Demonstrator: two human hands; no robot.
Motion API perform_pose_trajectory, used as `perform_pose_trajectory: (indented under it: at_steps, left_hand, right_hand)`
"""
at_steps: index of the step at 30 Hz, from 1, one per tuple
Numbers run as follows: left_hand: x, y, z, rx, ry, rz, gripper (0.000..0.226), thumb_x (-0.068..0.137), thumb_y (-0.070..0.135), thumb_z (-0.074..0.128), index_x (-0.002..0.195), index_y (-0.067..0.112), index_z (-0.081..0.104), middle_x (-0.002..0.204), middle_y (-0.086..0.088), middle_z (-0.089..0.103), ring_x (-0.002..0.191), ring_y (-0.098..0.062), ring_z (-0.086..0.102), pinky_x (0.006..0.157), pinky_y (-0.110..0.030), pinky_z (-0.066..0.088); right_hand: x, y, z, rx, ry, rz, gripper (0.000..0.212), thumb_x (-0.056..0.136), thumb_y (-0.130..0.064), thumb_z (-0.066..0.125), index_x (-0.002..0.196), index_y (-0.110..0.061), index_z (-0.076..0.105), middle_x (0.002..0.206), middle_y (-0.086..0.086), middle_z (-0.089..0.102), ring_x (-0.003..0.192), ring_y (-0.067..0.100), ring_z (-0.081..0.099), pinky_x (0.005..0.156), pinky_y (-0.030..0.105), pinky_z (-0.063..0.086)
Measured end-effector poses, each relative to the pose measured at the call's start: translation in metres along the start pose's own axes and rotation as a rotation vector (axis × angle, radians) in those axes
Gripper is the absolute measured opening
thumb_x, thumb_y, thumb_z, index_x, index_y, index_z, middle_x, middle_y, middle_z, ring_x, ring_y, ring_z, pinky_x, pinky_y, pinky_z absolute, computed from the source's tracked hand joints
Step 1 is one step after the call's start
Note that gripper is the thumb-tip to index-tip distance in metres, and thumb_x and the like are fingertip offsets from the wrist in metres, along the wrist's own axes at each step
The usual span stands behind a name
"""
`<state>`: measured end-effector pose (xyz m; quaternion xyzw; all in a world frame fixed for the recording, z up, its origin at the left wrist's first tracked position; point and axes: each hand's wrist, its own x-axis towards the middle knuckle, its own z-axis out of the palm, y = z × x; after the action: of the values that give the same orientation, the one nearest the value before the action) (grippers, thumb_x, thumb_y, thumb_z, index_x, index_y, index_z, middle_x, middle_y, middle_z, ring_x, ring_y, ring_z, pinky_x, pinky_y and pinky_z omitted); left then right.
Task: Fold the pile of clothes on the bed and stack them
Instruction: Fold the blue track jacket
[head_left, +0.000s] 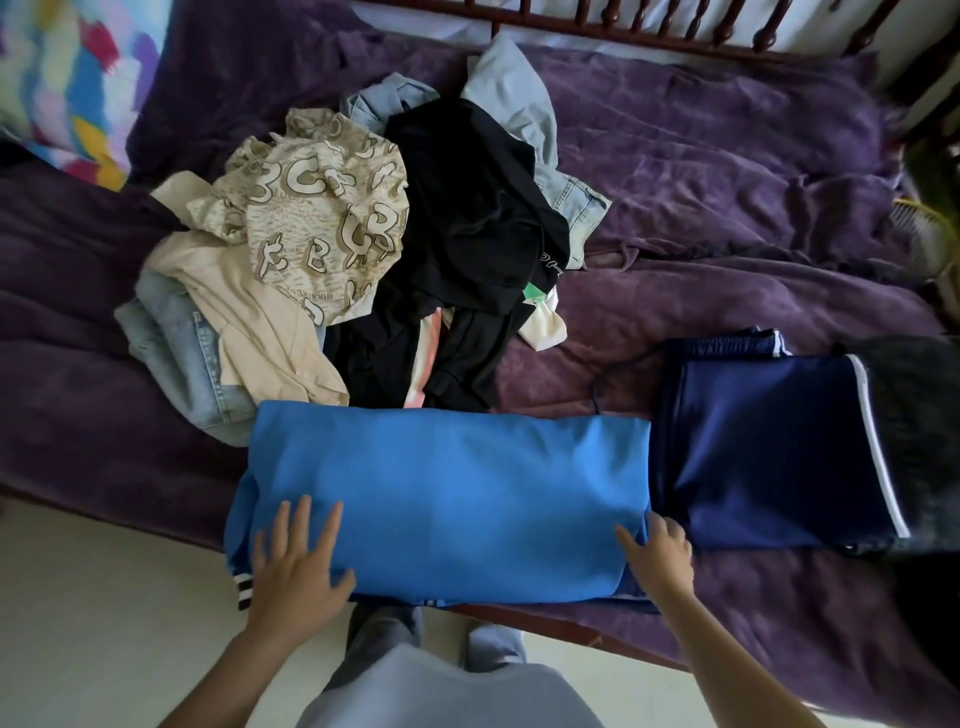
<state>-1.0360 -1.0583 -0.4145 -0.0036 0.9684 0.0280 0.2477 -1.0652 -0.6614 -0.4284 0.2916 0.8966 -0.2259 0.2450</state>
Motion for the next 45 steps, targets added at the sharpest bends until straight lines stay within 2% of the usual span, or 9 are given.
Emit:
perform_pose_trajectory:
  at_steps: [4,8,18,22,28,31,37,41,45]
  left_hand:
    - [0.008,0.043,-0.006,0.019,-0.079,0.082,0.071,0.075,0.053,0.033,0.137,0.019,0.042,0.137,-0.023,0.047,0.128,-0.041,0.033,0.087,-0.059,0.045]
    - [0.013,0.068,-0.004,0.048,-0.195,0.045,0.065,0.093,0.052,0.024,0.149,0.032,-0.003,0.156,-0.012,-0.018,0.144,-0.033,-0.013,0.115,-0.049,0.002]
    - [0.024,0.072,-0.002,0.085,-0.257,0.020,0.064,0.097,0.046,0.031,0.149,0.034,-0.004,0.155,-0.009,-0.020,0.144,-0.031,-0.013,0.116,-0.047,0.004]
    - [0.024,0.075,-0.001,0.108,-0.206,0.013,0.065,0.096,0.044,0.038,0.150,0.032,0.004,0.157,-0.010,-0.013,0.144,-0.032,-0.007,0.115,-0.049,0.006]
    - [0.030,0.045,-0.014,-0.065,-0.242,0.126,0.058,0.091,0.044,0.047,0.144,0.028,0.030,0.158,-0.002,0.007,0.143,-0.024,0.012,0.113,-0.040,0.019]
    - [0.037,0.027,-0.044,-0.781,-0.304,-0.001,0.042,0.084,0.041,0.055,0.114,0.012,0.061,0.124,-0.004,0.057,0.108,-0.014,0.052,0.095,-0.028,0.040]
    - [0.052,-0.049,-0.097,-2.149,-0.411,-0.291,0.059,0.090,0.063,0.030,0.094,0.013,0.061,0.081,-0.012,0.069,0.069,-0.027,0.063,0.067,-0.033,0.043]
    - [0.066,-0.091,-0.126,-2.109,-0.381,-0.207,0.055,0.082,0.065,0.050,0.105,0.017,0.063,0.102,-0.008,0.066,0.097,-0.027,0.059,0.087,-0.042,0.046]
    - [0.071,-0.089,-0.131,-1.550,-0.133,-0.215,0.033,0.086,0.003,0.061,0.119,0.004,0.058,0.092,-0.009,0.067,0.086,-0.027,0.062,0.081,-0.037,0.050]
  right_hand:
    - [0.018,0.014,0.018,0.391,-0.137,0.287,0.079,0.078,-0.036,0.073,0.138,-0.005,0.031,0.136,0.021,0.041,0.121,0.040,0.044,0.097,0.046,0.043]
    - [0.013,0.014,0.022,0.612,-0.088,0.335,0.060,0.074,-0.014,0.078,0.120,0.004,0.045,0.113,0.018,0.055,0.097,0.032,0.054,0.077,0.037,0.046]
    - [-0.025,-0.047,-0.045,0.788,0.012,0.021,0.040,0.077,0.006,0.068,0.114,-0.002,0.056,0.099,0.012,0.062,0.085,0.025,0.057,0.074,0.031,0.046]
    - [-0.048,-0.090,-0.059,0.690,0.013,-0.192,0.044,0.075,0.010,0.068,0.116,0.000,0.056,0.097,0.007,0.062,0.081,0.018,0.058,0.067,0.016,0.048]
    - [-0.090,-0.170,-0.048,0.441,-0.049,-0.364,0.066,0.074,-0.013,0.073,0.134,-0.015,0.048,0.117,0.005,0.064,0.105,0.025,0.062,0.087,0.044,0.052]
    - [-0.120,-0.213,-0.028,0.257,-0.029,-0.485,0.061,0.082,-0.016,0.066,0.138,-0.020,0.042,0.124,0.000,0.059,0.111,0.022,0.058,0.091,0.031,0.047]
    - [-0.190,-0.296,0.049,-0.037,-0.067,-0.709,0.045,0.087,-0.014,0.050,0.131,-0.020,0.049,0.127,0.004,0.058,0.112,0.027,0.053,0.078,0.029,0.035]
    - [-0.213,-0.323,0.095,-0.109,-0.163,-0.806,0.019,0.083,-0.007,0.049,0.101,-0.010,0.054,0.114,0.011,0.059,0.094,0.030,0.052,0.066,0.030,0.029]
    - [-0.209,-0.330,0.112,-0.165,-0.206,-0.790,0.034,0.085,-0.012,0.052,0.119,-0.014,0.056,0.119,0.009,0.060,0.107,0.032,0.054,0.075,0.030,0.035]
